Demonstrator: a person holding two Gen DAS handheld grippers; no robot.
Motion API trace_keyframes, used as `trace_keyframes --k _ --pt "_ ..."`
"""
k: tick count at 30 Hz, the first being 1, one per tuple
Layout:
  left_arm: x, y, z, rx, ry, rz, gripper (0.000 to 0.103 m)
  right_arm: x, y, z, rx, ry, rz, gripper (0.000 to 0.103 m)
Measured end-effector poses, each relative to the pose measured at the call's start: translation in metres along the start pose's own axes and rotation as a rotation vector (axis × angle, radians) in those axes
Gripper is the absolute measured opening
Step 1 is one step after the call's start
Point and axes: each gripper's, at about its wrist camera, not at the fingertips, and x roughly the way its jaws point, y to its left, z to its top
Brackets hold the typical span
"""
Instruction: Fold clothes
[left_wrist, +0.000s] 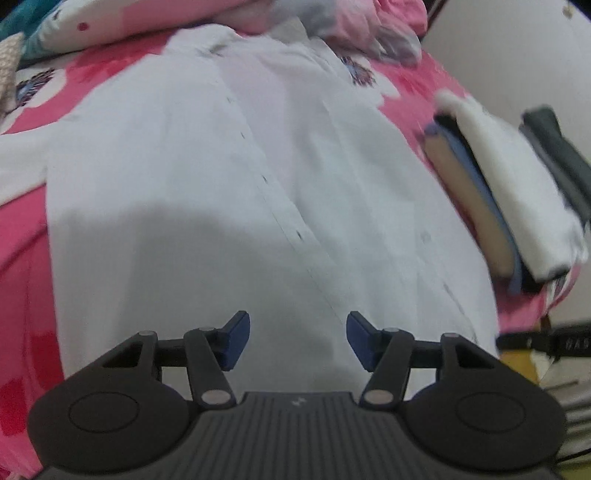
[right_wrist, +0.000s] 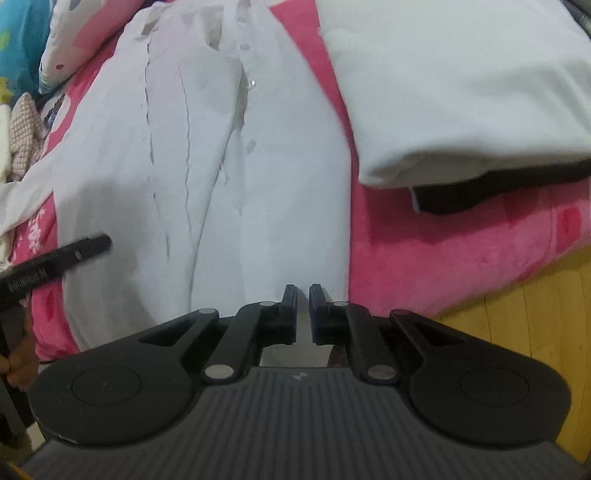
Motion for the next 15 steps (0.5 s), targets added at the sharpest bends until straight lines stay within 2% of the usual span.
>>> trace_keyframes --k 3,5,6,7,12,15 --pt "0.006 -0.007 -0.006 0.021 0.014 0.014 0.059 0.005 0.019 0.0 -0.143 -0.038 -0.007 0.009" --pt "0.011 -0.012 -0.01 0.035 0.024 0.023 0.059 0.01 0.033 0.0 -0.239 -0.058 -0.008 0.019" --pt "0.013 -0.012 -0.009 0.037 0.028 0.029 0.059 0.014 0.039 0.0 -0.286 -0.062 -0.009 0.028" --pt "0.014 -0.012 -0.009 0.039 0.033 0.034 0.059 0.02 0.044 0.0 -0.332 -0.061 -0.015 0.029" --pt "0.022 -0.012 -0.011 0.071 0.049 0.058 0.059 0.031 0.049 0.002 -0.423 -0.049 -0.027 0.028" --pt "0.025 -0.012 -0.009 0.082 0.052 0.064 0.059 0.027 0.041 0.005 -0.401 -0.061 -0.024 0.007"
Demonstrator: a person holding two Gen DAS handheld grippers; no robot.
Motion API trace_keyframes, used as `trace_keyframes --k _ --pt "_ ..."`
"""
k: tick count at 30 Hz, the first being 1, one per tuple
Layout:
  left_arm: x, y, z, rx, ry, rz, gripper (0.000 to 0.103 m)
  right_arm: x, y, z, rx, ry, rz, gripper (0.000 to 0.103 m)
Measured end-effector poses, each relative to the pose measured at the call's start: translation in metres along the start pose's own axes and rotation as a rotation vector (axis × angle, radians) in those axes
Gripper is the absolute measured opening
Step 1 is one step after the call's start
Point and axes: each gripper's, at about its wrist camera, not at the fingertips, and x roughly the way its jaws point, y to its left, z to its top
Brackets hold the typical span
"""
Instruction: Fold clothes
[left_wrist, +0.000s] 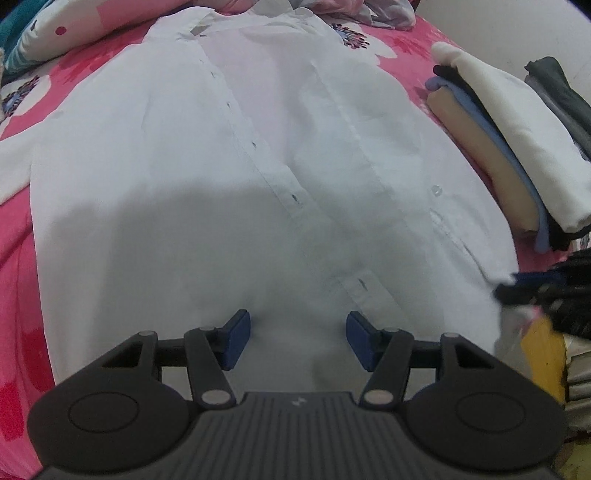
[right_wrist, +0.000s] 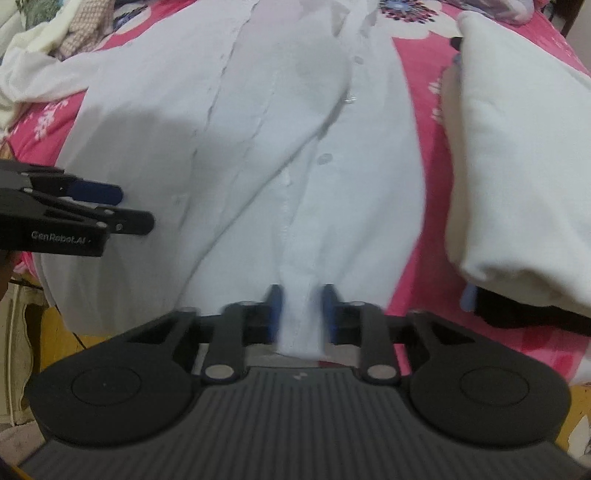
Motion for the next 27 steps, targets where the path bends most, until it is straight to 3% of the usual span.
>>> trace_keyframes --k 7,11,18,19,22,24,27 --pt "0.003 0.002 -0.001 0.01 0.006 -0.003 0.059 -0.043 -0.031 0.007 0.156 -0.095 0.066 0.003" --pt "0.004 0.003 -0.003 0.002 0.004 -0.004 0.06 -0.077 -0.063 0.016 0.37 -0.184 0.232 0.003" --pt "0.003 0.007 -0.003 -0.026 -0.002 -0.027 0.06 -0.111 -0.131 0.004 0.867 -0.423 0.631 0.003" --pt "0.003 0.008 -0.004 -0.029 -0.004 -0.032 0.06 -0.111 -0.129 0.008 0.857 -0.424 0.678 0.003" --pt "0.001 0.013 -0.006 -0.046 -0.008 -0.051 0.06 -0.107 -0.106 0.029 0.672 -0.365 0.78 0.003" --pt "-0.002 0.019 -0.006 -0.069 -0.008 -0.071 0.06 -0.1 -0.065 0.047 0.398 -0.251 0.825 0.003" --pt "-0.009 0.041 -0.004 -0.193 -0.004 -0.133 0.06 -0.084 -0.01 0.056 0.049 -0.105 0.806 0.003"
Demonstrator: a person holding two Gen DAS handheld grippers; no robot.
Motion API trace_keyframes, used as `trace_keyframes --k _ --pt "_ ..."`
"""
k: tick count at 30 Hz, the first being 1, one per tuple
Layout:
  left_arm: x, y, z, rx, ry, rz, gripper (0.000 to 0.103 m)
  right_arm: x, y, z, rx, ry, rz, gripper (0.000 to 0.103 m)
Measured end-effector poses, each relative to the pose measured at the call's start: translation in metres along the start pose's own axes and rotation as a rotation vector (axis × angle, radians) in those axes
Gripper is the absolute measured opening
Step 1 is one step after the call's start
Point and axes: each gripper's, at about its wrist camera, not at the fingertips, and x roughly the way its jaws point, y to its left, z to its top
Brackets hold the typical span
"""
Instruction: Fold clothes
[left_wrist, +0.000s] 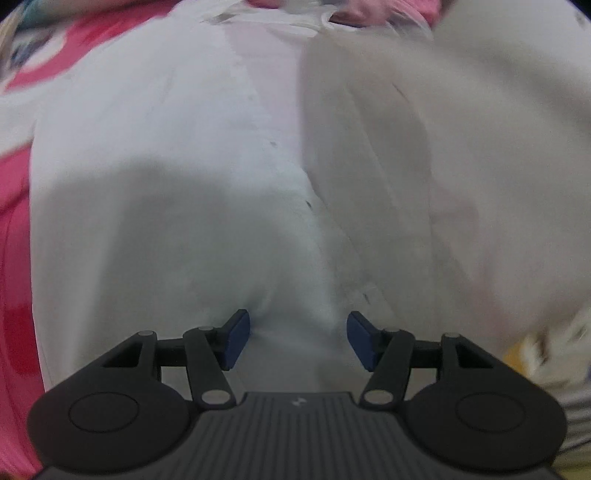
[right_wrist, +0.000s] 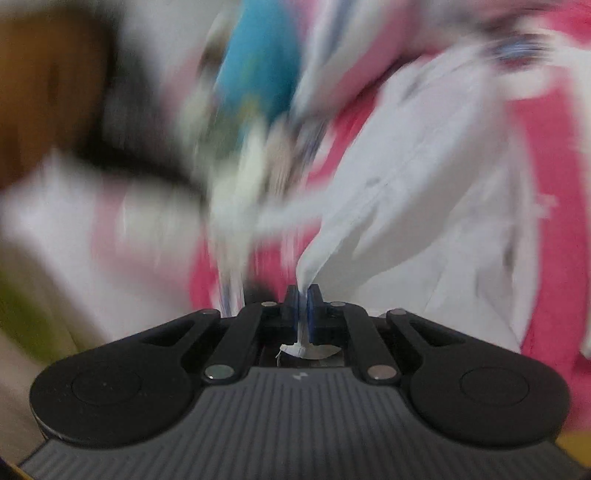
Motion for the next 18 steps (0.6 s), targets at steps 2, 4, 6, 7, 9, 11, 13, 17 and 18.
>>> trace_keyframes --k 2,4,6,7,9,11,13,17,18 --pt "-0.008 0.016 0.002 -0.09 0.0 -0.037 0.06 0.025 0.006 -0.006 -0.11 0.124 -0.028 0.003" --pt "-0.017 0.032 0.002 -0.162 -0.003 -0.058 0.06 0.047 0.006 -0.014 -0.187 0.221 -0.073 0.003" --pt "-0.026 0.045 0.0 -0.209 -0.007 -0.066 0.06 0.061 0.003 -0.017 -0.226 0.268 -0.11 0.003" --pt "-0.03 0.052 -0.001 -0.232 -0.009 -0.07 0.06 0.066 0.001 -0.017 -0.228 0.279 -0.114 0.003" --pt "-0.038 0.064 -0.004 -0.279 -0.007 -0.092 0.06 0.078 -0.002 -0.018 -0.223 0.295 -0.108 0.003" --pt "-0.042 0.071 -0.007 -0.326 0.008 -0.145 0.06 0.089 0.002 -0.019 -0.241 0.314 -0.102 0.003" --pt "-0.041 0.075 -0.01 -0.367 0.035 -0.226 0.06 0.098 0.005 -0.023 -0.261 0.336 -0.105 0.004" --pt "-0.017 0.082 -0.015 -0.492 0.127 -0.404 0.061 0.119 0.003 -0.035 -0.276 0.377 -0.172 0.006" --pt "-0.006 0.083 -0.014 -0.505 0.139 -0.42 0.061 0.124 0.001 -0.038 -0.275 0.382 -0.202 0.007"
